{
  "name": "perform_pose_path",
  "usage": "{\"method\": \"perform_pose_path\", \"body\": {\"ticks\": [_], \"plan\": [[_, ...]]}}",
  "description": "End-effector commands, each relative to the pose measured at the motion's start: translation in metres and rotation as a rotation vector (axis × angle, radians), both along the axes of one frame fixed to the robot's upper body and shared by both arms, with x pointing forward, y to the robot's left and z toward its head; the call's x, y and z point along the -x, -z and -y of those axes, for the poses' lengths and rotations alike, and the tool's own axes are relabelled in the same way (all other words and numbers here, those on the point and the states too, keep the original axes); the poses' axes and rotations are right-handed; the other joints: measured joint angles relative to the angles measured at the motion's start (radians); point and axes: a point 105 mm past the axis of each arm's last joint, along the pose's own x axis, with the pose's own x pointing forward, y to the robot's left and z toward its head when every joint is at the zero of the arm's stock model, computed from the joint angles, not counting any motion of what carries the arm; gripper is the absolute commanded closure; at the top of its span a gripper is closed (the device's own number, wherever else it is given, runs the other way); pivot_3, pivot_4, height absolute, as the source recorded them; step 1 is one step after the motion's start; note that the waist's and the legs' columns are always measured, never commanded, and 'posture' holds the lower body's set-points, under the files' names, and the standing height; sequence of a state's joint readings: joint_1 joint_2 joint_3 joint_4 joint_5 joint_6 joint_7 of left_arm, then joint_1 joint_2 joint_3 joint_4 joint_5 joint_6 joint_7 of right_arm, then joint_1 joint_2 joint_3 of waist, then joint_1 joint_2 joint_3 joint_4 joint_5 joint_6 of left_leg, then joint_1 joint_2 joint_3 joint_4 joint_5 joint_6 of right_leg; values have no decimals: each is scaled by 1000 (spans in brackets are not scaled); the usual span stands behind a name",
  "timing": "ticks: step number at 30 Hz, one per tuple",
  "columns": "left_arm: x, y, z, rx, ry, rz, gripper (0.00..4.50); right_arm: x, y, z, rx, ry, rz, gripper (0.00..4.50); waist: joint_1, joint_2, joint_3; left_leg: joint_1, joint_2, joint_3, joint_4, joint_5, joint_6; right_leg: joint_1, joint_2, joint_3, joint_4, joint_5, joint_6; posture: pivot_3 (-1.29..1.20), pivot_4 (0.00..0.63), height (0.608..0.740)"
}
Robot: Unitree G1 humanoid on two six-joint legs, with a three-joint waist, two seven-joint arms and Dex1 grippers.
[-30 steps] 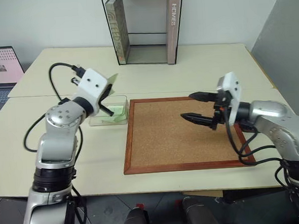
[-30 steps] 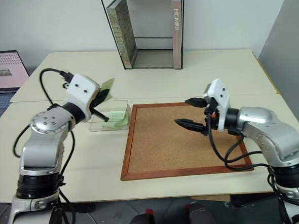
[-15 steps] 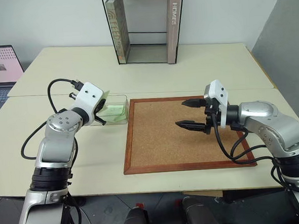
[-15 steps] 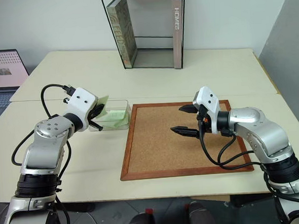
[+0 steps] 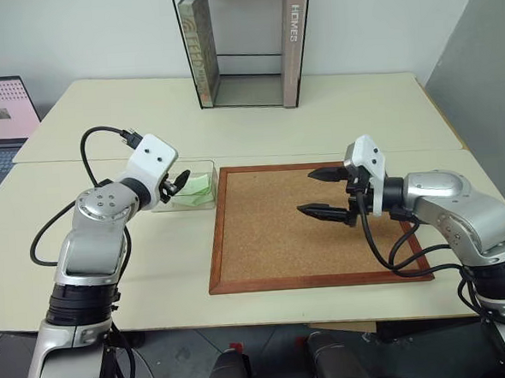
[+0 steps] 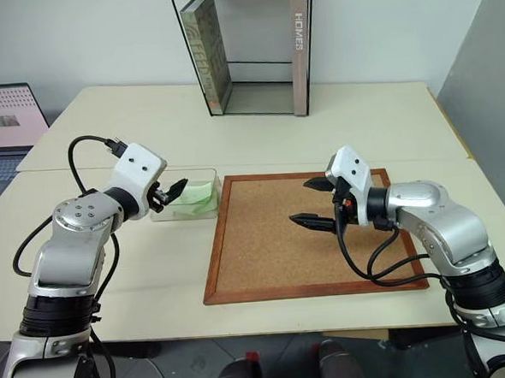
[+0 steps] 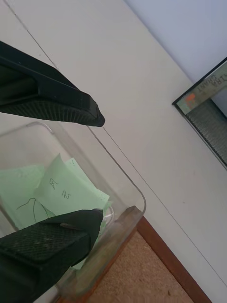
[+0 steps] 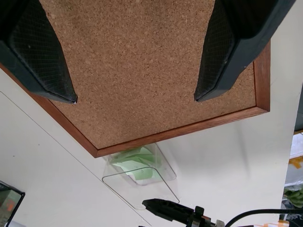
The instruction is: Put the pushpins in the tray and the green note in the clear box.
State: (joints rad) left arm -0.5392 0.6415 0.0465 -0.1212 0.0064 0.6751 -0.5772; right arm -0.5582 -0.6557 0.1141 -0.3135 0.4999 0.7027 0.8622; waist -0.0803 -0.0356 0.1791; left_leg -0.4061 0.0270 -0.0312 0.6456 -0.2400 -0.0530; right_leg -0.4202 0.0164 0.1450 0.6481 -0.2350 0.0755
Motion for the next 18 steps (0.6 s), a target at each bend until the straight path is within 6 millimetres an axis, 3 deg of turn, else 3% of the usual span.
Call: {"method": "perform_pose_path", "body": {"ticks": [1,6,11,18], "plan": [[5,-35,26,65,96,88,1543,8,-21,8,-58,27,87,298,2,0,0,-1,0,-1,0,0,0,0,0,-1,0,0,0,0,150,740],[17,-20,71,48,277,89,1543,19,-25,33,-134,160,73,298,5,0,0,-1,0,-2,0,0,0,0,0,-1,0,0,0,0,150,740],[34,10,112,109,464,25,1543,38,-2,57,-132,281,24,298,12,0,0,-1,0,-2,0,0,0,0,0,-1,0,0,0,0,150,740],[43,28,131,182,570,-6,1543,44,18,65,-144,354,-1,298,6,0,0,8,0,1,1,0,0,6,0,1,2,1,-1,0,150,740]]}}
